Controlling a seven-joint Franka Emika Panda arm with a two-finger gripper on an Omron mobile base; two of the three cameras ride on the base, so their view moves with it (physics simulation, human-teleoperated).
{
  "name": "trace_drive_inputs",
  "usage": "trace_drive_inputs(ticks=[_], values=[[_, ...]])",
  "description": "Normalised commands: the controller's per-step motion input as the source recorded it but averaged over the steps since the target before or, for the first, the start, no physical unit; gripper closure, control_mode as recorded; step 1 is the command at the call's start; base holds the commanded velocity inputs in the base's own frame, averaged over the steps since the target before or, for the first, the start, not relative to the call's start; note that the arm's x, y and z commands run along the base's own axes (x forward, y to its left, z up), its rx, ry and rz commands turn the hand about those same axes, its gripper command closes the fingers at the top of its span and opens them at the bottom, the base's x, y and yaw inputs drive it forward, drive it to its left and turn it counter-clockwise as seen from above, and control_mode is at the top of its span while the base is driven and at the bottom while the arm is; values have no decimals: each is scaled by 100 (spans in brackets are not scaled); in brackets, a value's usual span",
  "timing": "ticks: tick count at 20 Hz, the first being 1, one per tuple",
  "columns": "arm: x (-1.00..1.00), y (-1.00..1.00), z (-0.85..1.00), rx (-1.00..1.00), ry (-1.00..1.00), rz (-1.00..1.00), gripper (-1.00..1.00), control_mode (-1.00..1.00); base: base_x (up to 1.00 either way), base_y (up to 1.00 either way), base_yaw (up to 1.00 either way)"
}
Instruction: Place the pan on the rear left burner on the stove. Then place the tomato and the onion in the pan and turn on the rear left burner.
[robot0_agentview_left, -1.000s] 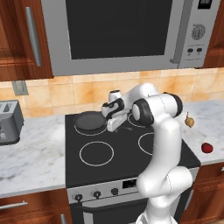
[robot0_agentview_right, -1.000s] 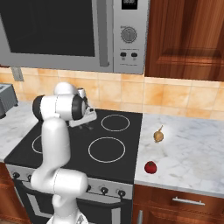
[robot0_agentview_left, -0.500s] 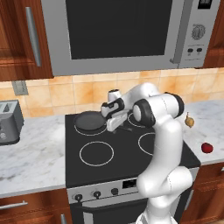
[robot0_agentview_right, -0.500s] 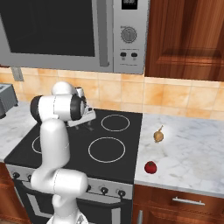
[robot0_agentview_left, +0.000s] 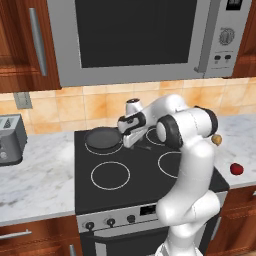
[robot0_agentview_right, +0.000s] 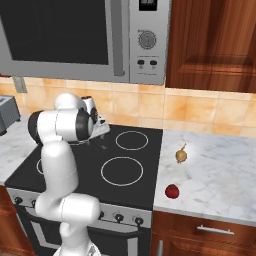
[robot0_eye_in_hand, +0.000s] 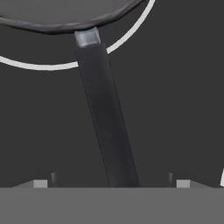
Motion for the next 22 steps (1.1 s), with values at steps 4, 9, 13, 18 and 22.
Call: trace_drive_inputs(ticks=[4,9,13,18,22], values=[[-5,-18,29,0,-6,-5,-100,-100,0,0,0],[-6,-26,43,0,-6,-8,-100,-100,0,0,0],[-15,-36,12,0,-1,-9,-100,-100,0,0,0],[-12,-54,2,0,-1,-12,-100,-100,0,0,0],[-11,-61,11,0,-6,-14,-100,-100,0,0,0]])
